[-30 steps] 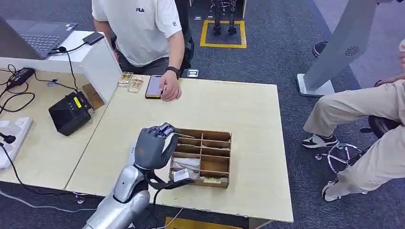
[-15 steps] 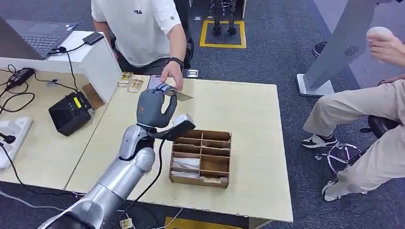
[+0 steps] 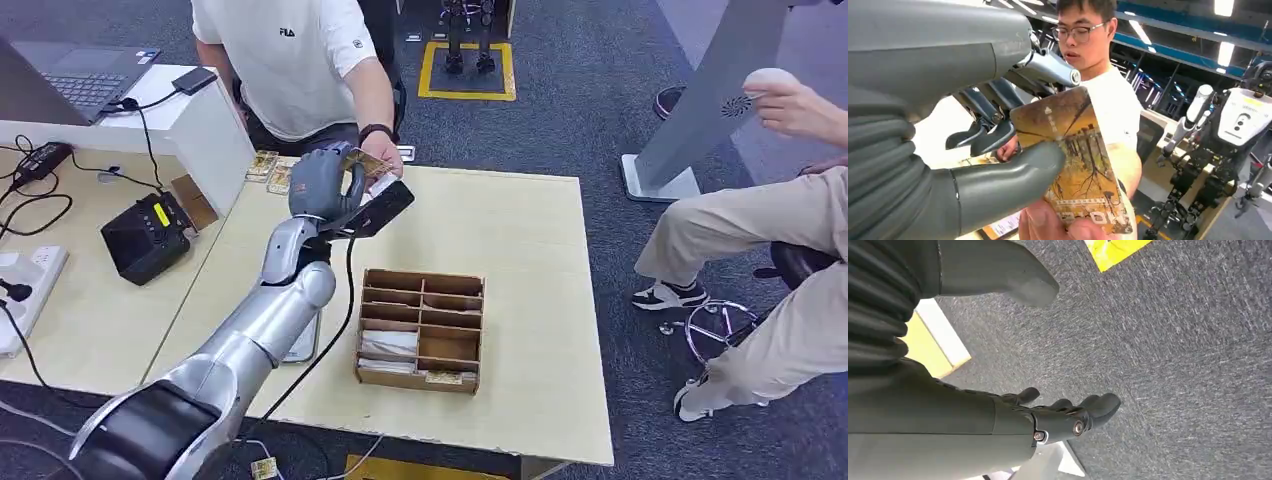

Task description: Pass the card to the sensor for recognition and then transmit it.

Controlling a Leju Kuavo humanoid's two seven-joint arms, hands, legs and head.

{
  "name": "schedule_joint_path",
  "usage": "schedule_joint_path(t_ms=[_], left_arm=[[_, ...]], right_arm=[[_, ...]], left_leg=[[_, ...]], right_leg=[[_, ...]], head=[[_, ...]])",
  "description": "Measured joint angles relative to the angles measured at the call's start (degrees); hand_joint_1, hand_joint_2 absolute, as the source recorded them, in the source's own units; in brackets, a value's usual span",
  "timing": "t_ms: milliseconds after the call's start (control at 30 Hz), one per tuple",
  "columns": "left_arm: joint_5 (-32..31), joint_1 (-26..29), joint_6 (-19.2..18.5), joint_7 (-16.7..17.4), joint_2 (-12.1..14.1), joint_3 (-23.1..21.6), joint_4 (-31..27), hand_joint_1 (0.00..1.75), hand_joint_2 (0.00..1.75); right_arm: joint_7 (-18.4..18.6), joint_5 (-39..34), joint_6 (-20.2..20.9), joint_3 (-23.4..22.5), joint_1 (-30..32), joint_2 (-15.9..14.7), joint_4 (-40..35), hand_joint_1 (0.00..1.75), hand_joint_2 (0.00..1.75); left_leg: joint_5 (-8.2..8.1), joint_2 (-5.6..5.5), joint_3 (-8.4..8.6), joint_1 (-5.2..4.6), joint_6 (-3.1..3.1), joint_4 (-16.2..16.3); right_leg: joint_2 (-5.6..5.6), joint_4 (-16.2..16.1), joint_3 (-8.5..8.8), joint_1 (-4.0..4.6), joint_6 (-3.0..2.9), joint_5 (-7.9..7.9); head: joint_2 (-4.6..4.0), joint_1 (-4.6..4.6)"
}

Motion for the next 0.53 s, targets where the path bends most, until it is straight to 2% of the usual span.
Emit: schedule_joint_path(t_ms=[33, 267, 533], left_arm=[[-0.26, -0.24, 0.18, 0.09, -0.15, 0.04, 0.63, 0.00, 1.75], [-2.12, -0.26, 3.19, -0.50, -0.48, 0.06, 3.47, 0.00, 1.75], [-0.81, 0.95, 5.12, -4.22, -0.39, 0.15, 3.41, 0.00, 1.75]], right_arm=[[0.00, 0.00, 0.00, 0.00, 0.00, -0.02, 0.02, 0.00, 1.75], [0.09, -0.02, 0.00, 0.20, -0.04, -0.26, 0.22, 0.00, 1.75], [0.06, -0.77, -0.02, 0.26, 0.00, -0.29, 0.35, 0.00, 1.75]], left_leg=[[0.00, 0.00, 0.00, 0.00, 0.00, 0.00], [0.00, 0.00, -0.01, 0.00, 0.00, 0.00], [0.00, 0.00, -0.02, 0.00, 0.00, 0.00]], right_leg=[[0.00, 0.00, 0.00, 0.00, 0.00, 0.00], [0.01, 0.00, 0.00, 0.00, 0.00, 0.00], [0.00, 0.01, 0.01, 0.00, 0.00, 0.00]], head=[[0.00, 0.00], [0.00, -0.02], [0.00, 0.00]])
